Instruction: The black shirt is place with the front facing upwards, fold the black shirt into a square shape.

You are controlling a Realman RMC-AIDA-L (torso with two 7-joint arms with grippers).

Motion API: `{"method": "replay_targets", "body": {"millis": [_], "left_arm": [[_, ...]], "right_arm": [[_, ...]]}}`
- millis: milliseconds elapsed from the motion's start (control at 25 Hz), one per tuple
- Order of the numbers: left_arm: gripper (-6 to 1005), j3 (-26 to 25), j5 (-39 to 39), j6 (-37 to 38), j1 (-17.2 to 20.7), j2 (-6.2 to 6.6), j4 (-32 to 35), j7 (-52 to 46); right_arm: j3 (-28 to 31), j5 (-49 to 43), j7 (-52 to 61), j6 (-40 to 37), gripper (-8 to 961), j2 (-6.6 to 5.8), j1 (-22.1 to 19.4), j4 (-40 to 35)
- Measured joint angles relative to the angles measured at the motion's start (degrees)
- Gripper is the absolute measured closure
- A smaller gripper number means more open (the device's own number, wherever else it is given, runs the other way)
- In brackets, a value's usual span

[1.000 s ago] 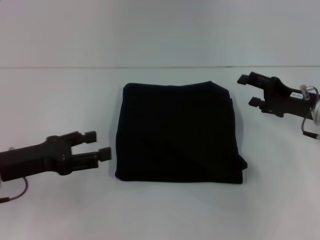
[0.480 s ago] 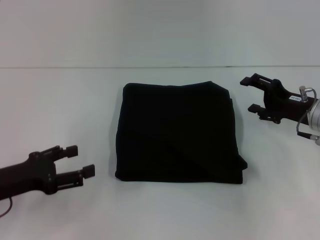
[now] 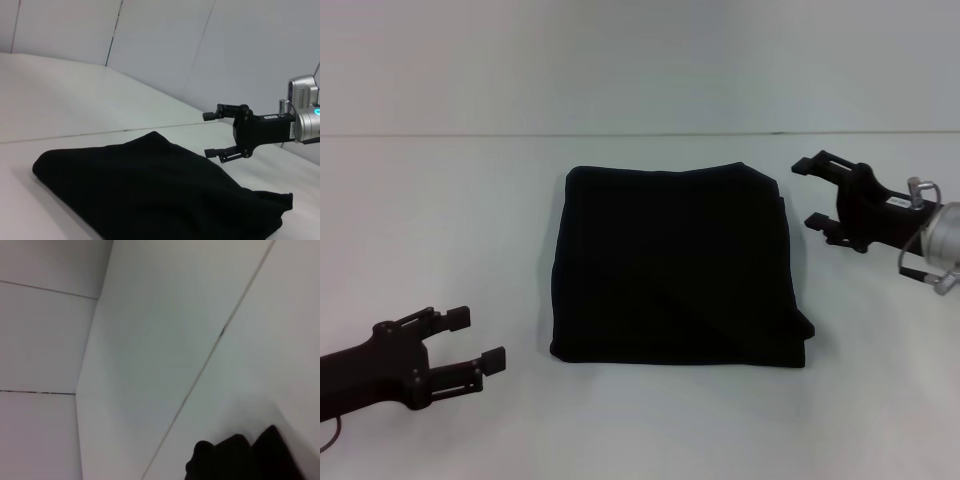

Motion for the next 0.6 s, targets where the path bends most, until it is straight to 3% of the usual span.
{"method": "replay_targets", "body": {"millis": [600], "left_arm": [[133,0.0,0.1,-0.1,0.5,0.23,-0.3,0.7]], "right_arm": [[0.1,0.0,-2.7,1.0,62,1.97,0.5,0.8]]}}
